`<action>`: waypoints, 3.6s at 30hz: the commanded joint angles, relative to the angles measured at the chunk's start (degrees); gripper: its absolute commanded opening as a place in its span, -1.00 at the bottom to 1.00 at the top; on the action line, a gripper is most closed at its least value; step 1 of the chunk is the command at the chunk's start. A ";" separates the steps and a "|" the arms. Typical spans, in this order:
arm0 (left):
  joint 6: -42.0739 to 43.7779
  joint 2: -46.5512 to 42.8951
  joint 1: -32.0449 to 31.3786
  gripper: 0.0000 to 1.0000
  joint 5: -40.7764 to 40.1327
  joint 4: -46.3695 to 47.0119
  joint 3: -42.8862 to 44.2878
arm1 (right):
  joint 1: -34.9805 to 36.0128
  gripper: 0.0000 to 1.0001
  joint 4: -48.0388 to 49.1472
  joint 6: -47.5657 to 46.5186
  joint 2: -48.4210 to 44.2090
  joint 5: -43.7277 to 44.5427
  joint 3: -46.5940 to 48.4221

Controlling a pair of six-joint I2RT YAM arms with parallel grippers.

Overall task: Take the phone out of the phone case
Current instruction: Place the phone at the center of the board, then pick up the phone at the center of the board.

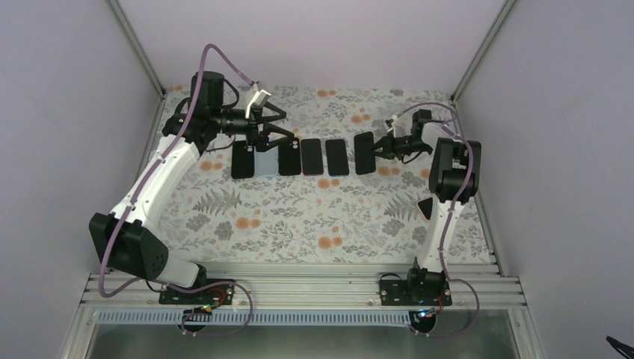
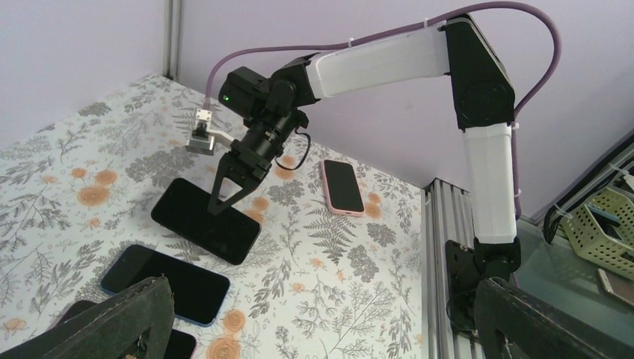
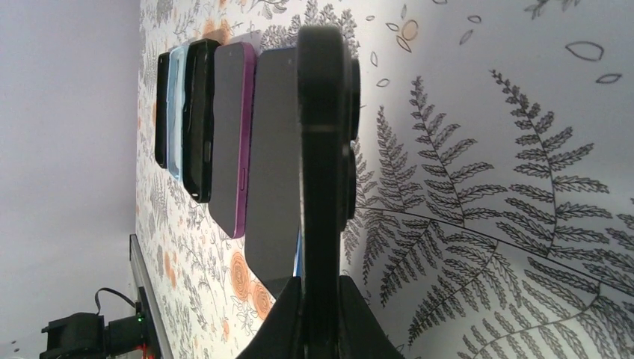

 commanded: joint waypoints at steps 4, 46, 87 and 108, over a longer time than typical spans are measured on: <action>-1.24 0.91 0.12 1.00 0.96 2.41 -1.52 | -0.46 -0.87 1.96 2.45 2.08 -5.42 1.75; -2.48 3.58 0.10 1.00 2.02 2.62 0.74 | 2.41 -0.92 4.52 7.63 8.02 -6.08 4.53; -2.43 0.47 0.10 1.00 0.21 3.12 -1.25 | 1.19 0.99 2.88 3.25 -5.41 11.13 -0.25; -3.82 -2.18 1.41 1.00 -0.25 3.67 -1.49 | -12.84 0.99 8.12 16.70 -42.88 35.65 -28.28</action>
